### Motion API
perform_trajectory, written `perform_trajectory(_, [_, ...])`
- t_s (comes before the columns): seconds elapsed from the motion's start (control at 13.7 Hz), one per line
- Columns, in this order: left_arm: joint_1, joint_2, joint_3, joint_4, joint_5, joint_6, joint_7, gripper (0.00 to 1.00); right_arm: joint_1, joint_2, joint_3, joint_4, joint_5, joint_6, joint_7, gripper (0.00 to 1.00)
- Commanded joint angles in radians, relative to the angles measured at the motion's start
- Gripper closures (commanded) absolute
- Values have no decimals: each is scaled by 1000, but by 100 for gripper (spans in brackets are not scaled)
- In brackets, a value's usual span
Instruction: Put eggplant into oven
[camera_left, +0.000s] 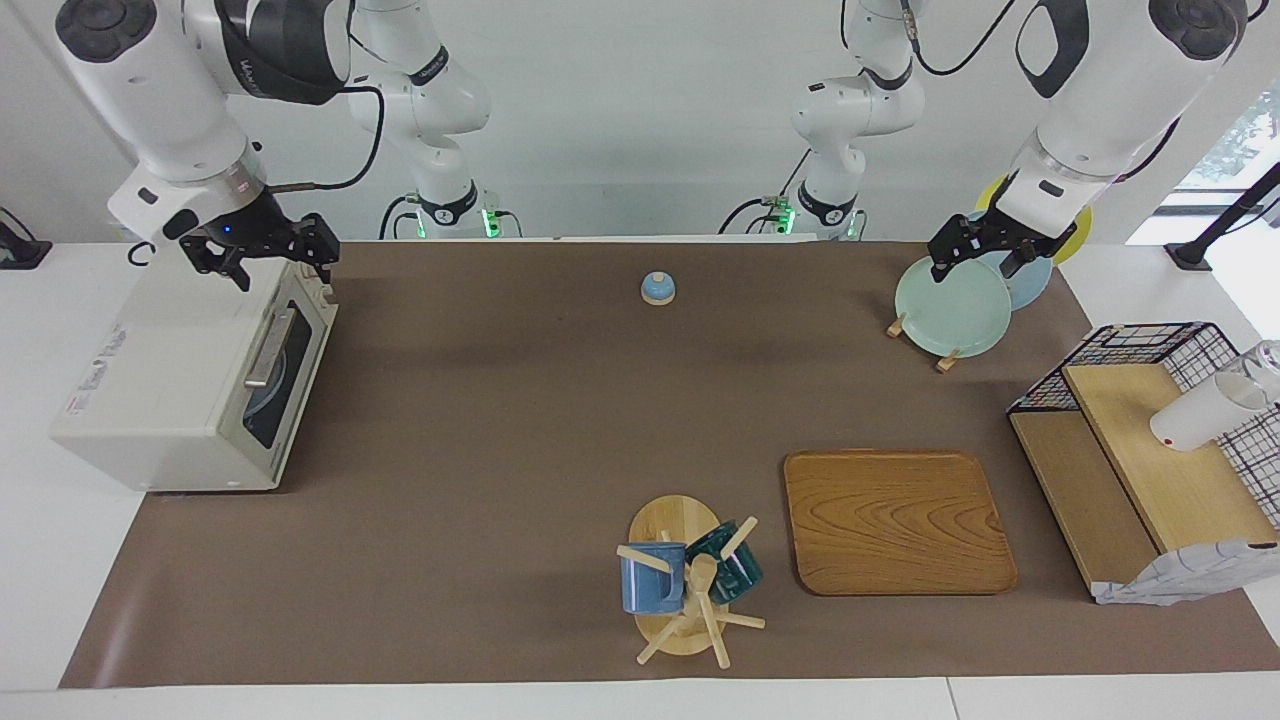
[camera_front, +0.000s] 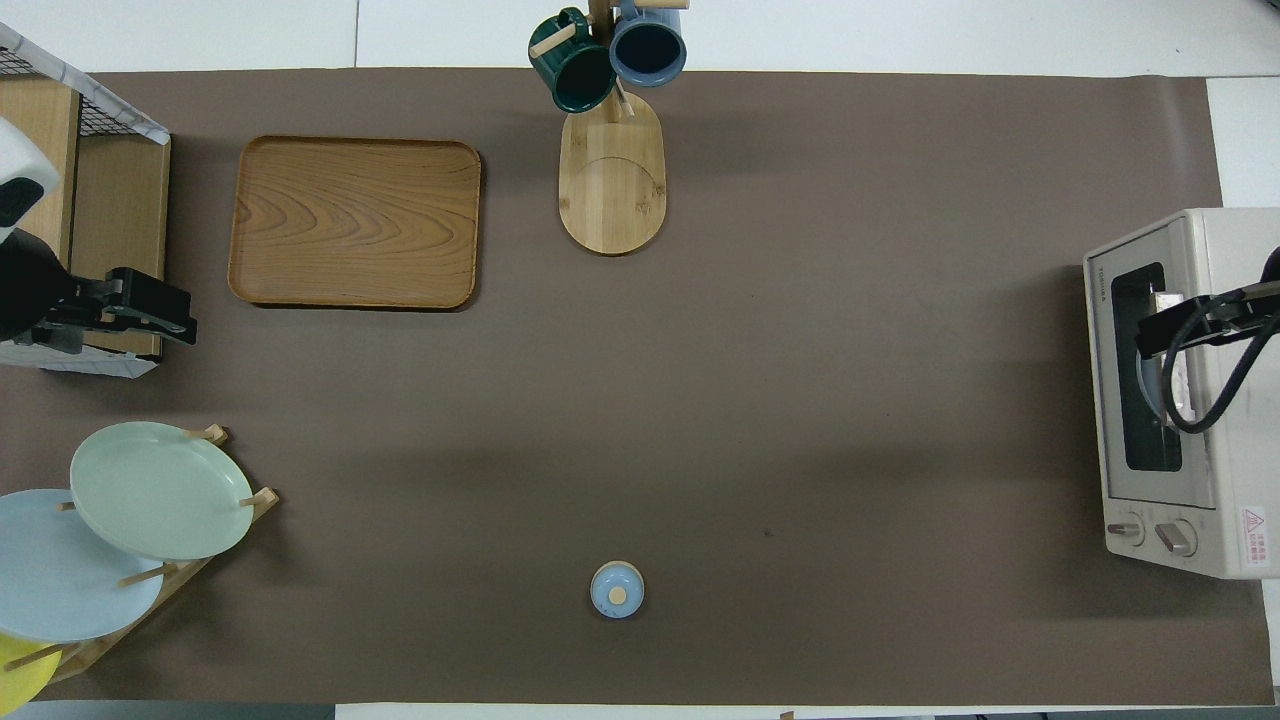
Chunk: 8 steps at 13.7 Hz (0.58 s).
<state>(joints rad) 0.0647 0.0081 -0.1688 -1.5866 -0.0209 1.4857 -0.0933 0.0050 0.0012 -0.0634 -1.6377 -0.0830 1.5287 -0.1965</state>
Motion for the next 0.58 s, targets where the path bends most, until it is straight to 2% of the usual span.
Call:
perform_trajectory(0.0, [9,-17,-3,-13,10,8,1,0,-17,28,1,54,63,-10,31,0])
perform_trajectory(0.51, [9,-17,-3,-13,10,8,1,0,-31,36,5,81,68,-44,37,0])
